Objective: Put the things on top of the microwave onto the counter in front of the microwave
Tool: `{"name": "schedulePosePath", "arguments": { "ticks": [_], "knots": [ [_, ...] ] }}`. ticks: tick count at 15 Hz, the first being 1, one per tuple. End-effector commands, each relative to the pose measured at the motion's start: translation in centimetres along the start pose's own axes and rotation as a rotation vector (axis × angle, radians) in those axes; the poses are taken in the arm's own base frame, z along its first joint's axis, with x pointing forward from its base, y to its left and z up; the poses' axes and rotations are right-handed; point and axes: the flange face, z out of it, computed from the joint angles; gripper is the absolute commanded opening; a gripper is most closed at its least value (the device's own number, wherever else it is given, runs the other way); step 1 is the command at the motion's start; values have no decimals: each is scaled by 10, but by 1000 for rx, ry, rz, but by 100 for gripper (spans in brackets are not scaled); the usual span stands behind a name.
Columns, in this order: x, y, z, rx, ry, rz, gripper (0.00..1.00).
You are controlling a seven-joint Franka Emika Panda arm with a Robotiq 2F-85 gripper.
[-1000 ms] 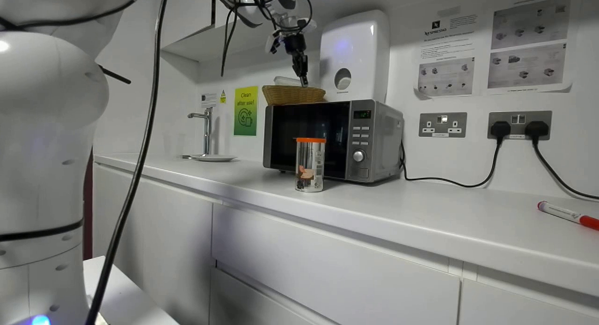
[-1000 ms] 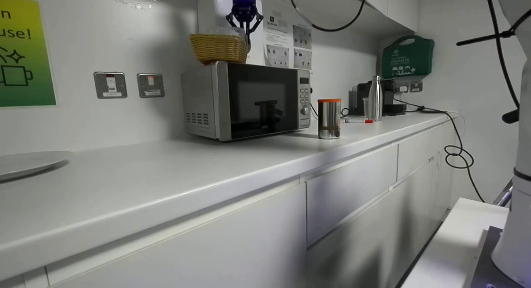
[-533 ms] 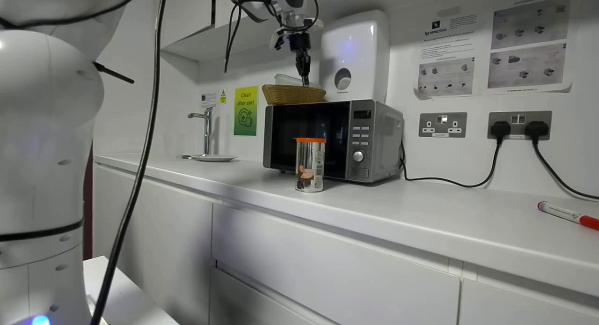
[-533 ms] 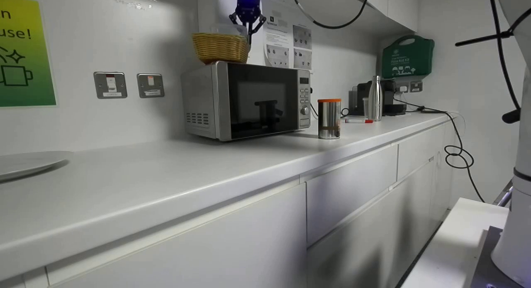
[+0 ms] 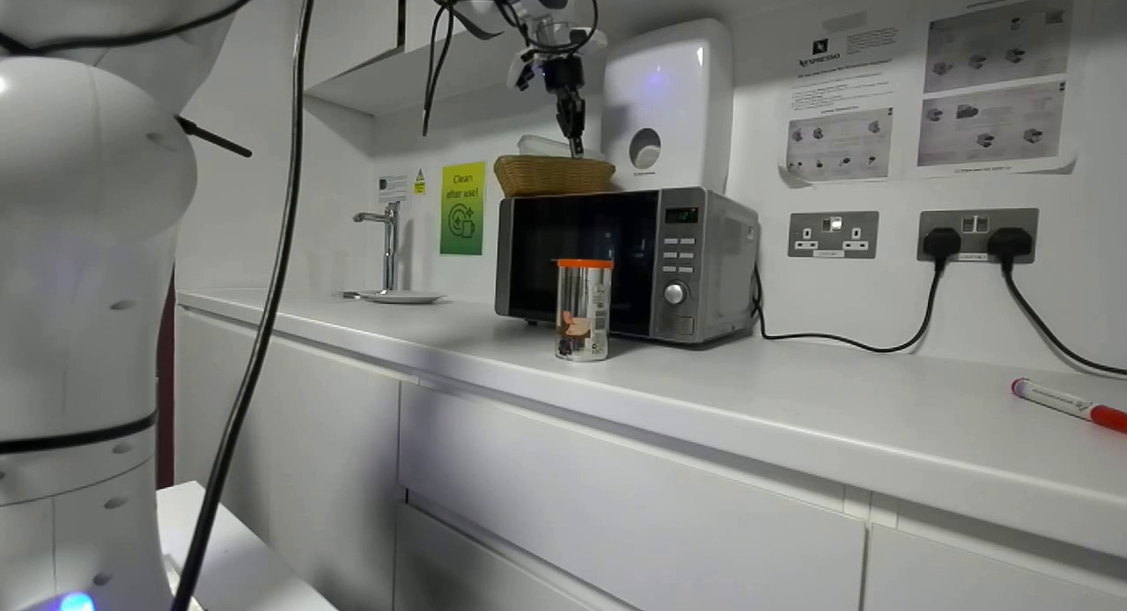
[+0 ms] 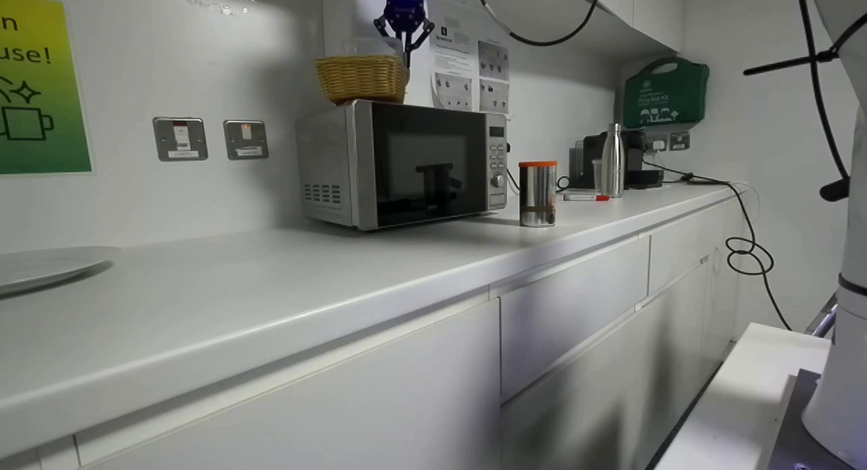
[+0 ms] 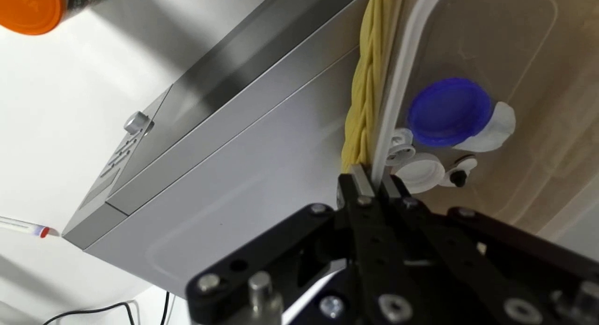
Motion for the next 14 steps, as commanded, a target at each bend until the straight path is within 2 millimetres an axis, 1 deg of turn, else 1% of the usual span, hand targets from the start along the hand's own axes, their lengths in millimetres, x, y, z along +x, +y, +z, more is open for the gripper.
{"name": "schedulePosePath", "arguments": {
  "ticks": [1,7,14],
  "knots": [
    [5,3,-21,-1,7,-11,1],
    [10,7,-37,17,24,-3,1],
    [11,10,-21,-15,-8,-1,1]
  ]
}}
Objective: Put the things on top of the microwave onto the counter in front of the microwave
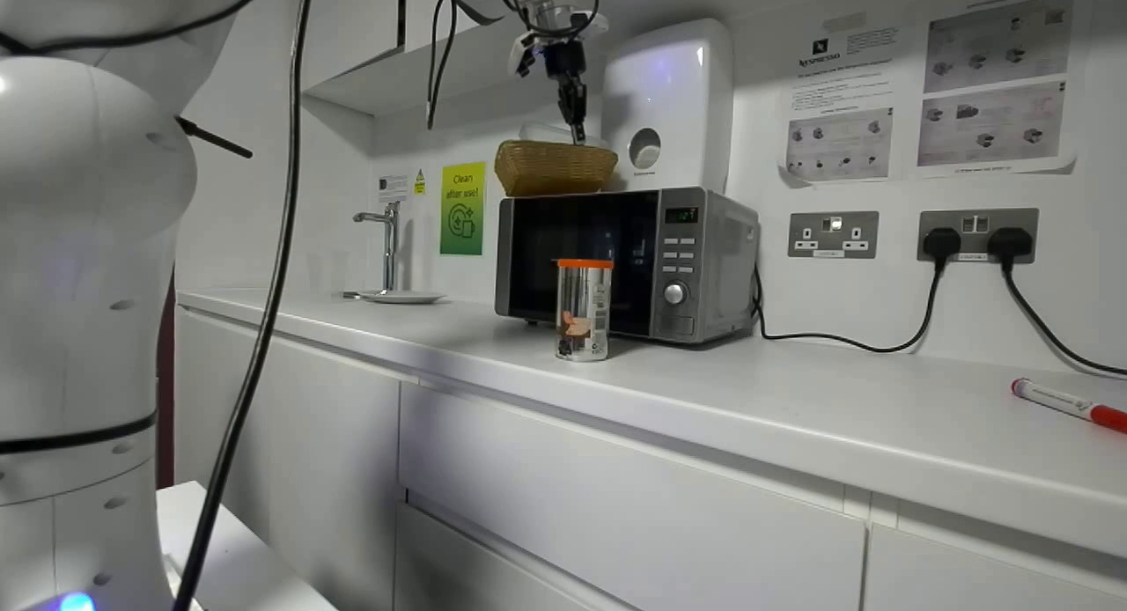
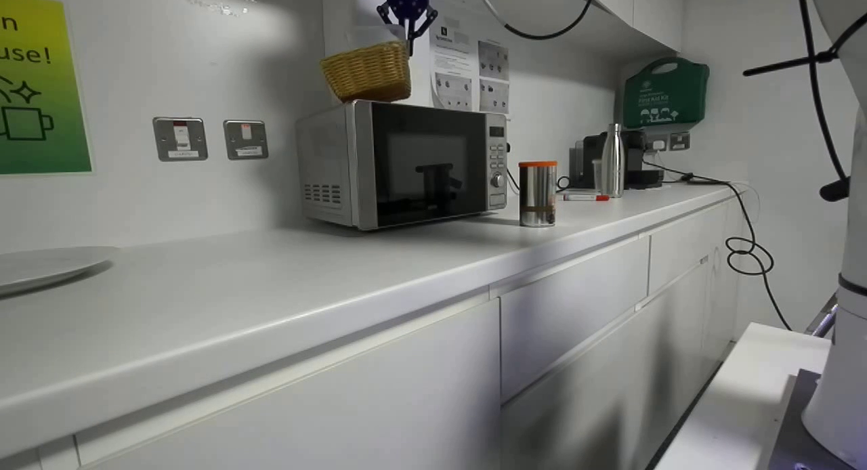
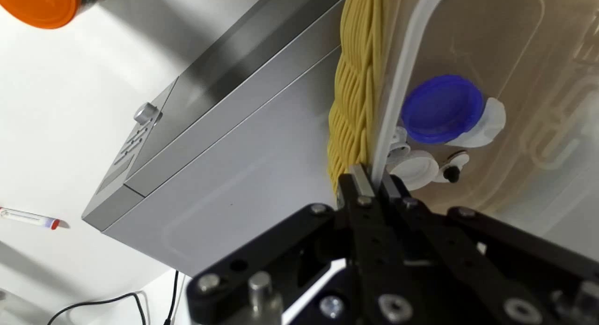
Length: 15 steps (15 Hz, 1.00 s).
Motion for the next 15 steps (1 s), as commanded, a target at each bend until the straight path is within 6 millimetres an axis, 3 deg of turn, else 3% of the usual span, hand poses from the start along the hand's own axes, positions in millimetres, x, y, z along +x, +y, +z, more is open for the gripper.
{"name": "schedulePosePath", "arguments": {
  "ticks": [1,3,4,5,6,7,9,13,14,15],
  "knots": [
    [5,4,4,-27,-21,-17,1],
    [4,5,10,-40,-34,-13,5],
    [4,5,12,-46,-39,-15,30],
    [4,5,14,-50,-42,-15,31],
    [5,5,16,-57,-39,-14,7],
    [5,5,18,-59,-42,-13,8],
    [5,5,21,-63,-45,-13,0],
    [5,5,19,-64,-45,-14,1],
    [5,4,18,-63,-42,-16,30],
    [5,4,18,-63,-43,-16,32]
  ]
}}
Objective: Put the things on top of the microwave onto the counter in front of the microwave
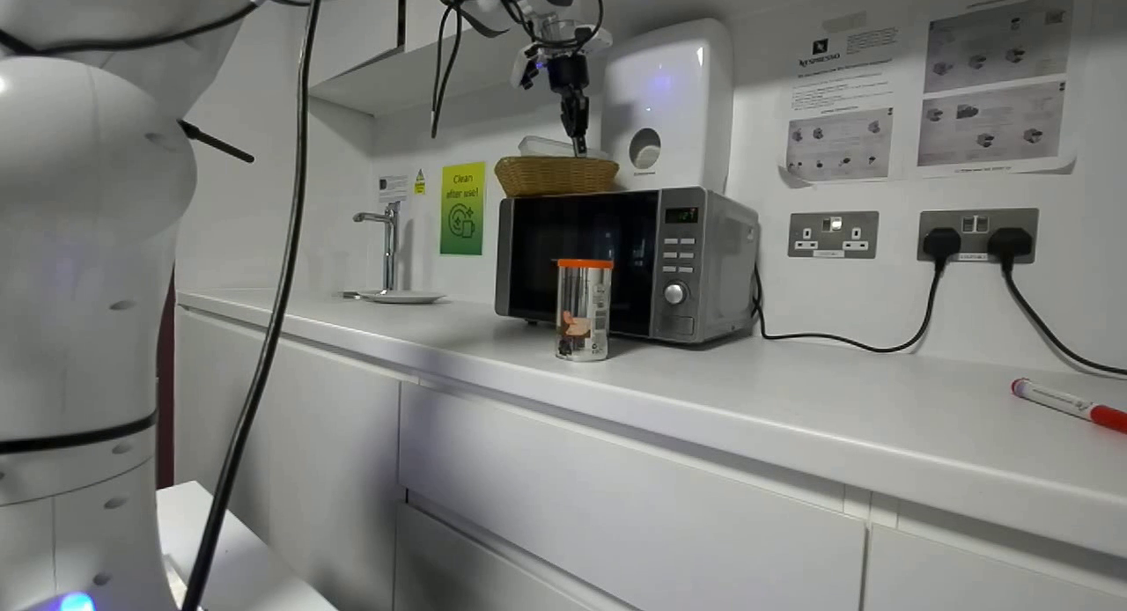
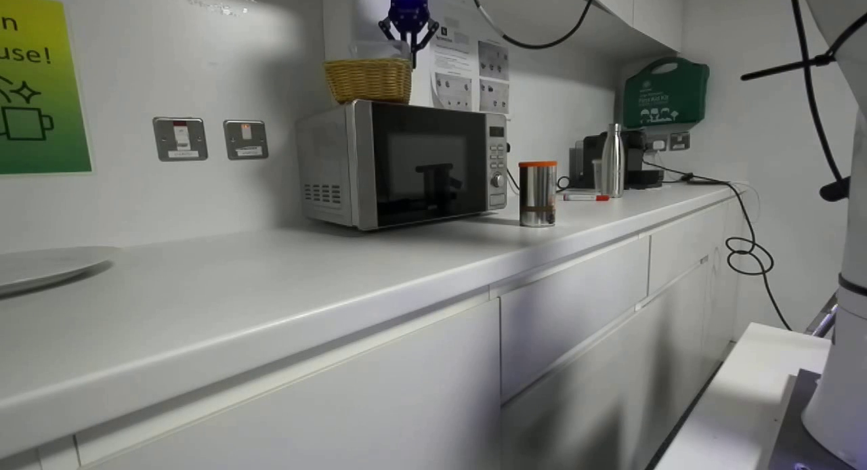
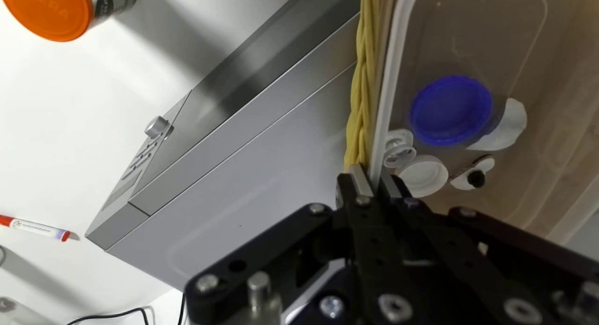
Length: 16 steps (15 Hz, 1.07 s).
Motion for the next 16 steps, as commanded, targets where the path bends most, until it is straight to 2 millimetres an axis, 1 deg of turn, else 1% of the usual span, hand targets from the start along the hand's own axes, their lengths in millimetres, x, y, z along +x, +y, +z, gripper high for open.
{"name": "schedulePosePath", "arguments": {
  "ticks": [1,2,3,4,6,7,12,16],
  "knots": [
    [3,5,-6,-17,-3,-16,38],
    [3,5,-7,-17,-3,-16,46],
    [3,4,-7,-22,4,-20,13],
    [3,4,-7,-24,7,-20,11],
    [3,4,-7,-24,6,-20,2],
    [3,5,-7,-23,5,-19,0],
    [4,6,-10,-21,9,-16,1],
    [5,6,-19,10,5,-15,1]
  ]
}}
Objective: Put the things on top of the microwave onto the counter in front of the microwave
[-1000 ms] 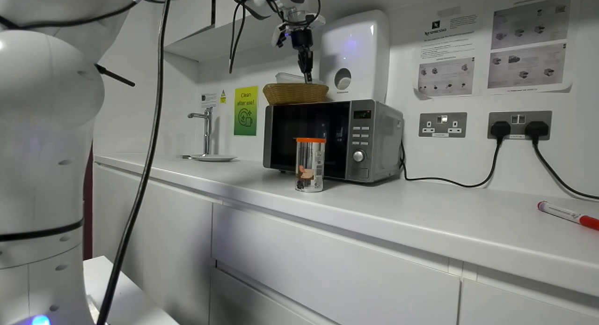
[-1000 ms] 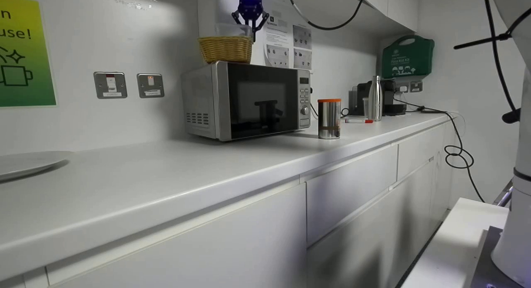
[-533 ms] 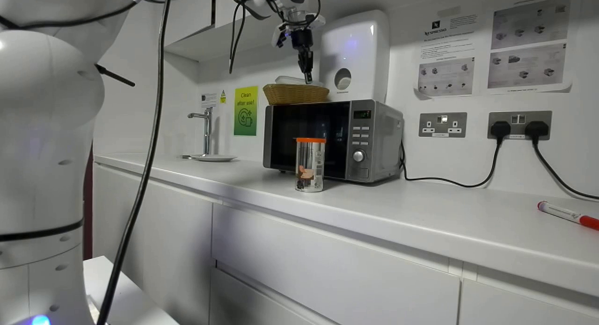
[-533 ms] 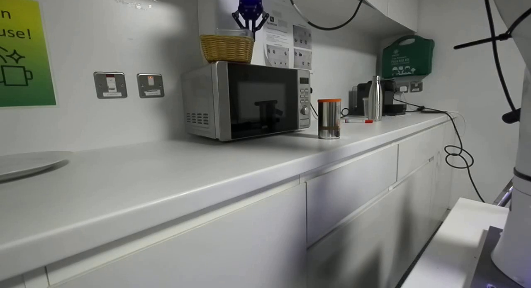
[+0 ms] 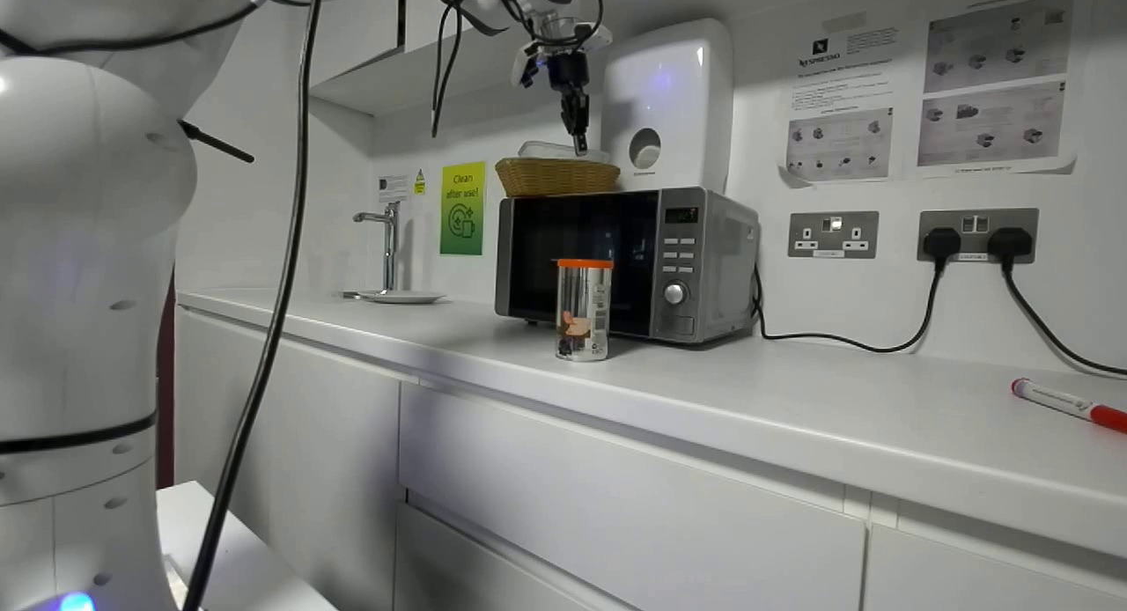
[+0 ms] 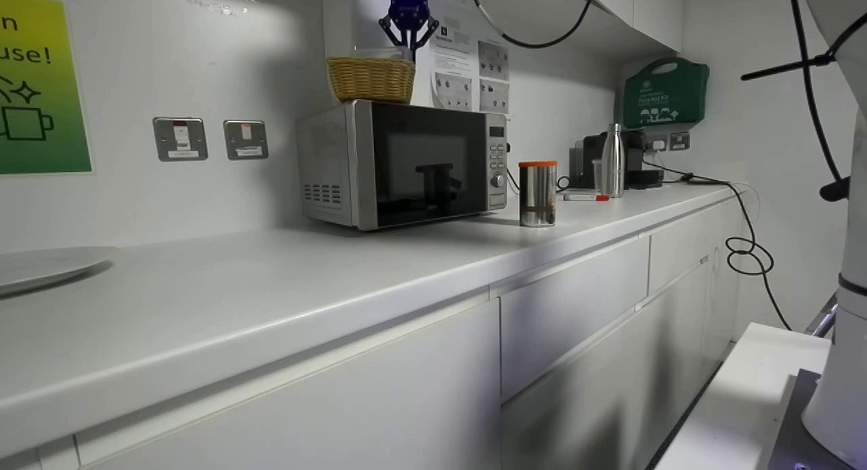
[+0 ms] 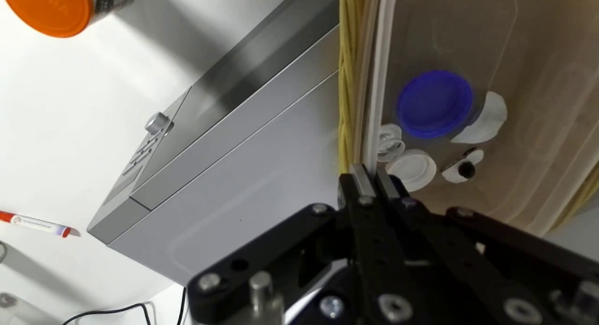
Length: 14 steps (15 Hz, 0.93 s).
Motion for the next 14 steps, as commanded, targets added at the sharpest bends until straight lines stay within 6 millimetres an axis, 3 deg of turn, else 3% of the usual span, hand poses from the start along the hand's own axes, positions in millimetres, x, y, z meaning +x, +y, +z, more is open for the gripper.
{"name": "schedulePosePath", "arguments": {
  "ticks": [1,14],
  "knots": [
    [4,5,-18,15,-3,-11,1],
    [7,10,-51,56,47,-2,1]
  ]
}}
